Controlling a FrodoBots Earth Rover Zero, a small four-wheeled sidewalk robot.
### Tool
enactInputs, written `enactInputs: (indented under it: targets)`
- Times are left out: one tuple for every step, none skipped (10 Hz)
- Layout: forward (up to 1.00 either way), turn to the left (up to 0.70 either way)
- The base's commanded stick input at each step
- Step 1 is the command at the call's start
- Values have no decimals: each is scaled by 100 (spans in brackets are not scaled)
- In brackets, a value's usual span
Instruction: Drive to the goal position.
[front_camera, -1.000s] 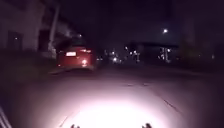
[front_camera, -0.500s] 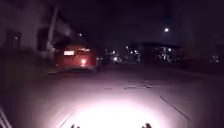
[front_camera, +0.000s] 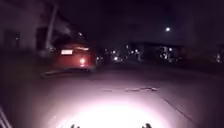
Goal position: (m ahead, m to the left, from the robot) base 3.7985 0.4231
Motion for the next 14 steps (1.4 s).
enactInputs:
  targets:
    - [50,0]
    - [50,0]
    - [50,0]
    - [50,0]
    - [50,0]
    - [50,0]
    - [50,0]
    - [50,0]
    - [50,0]
    - [50,0]
    - [50,0]
    - [50,0]
    - [50,0]
    - [50,0]
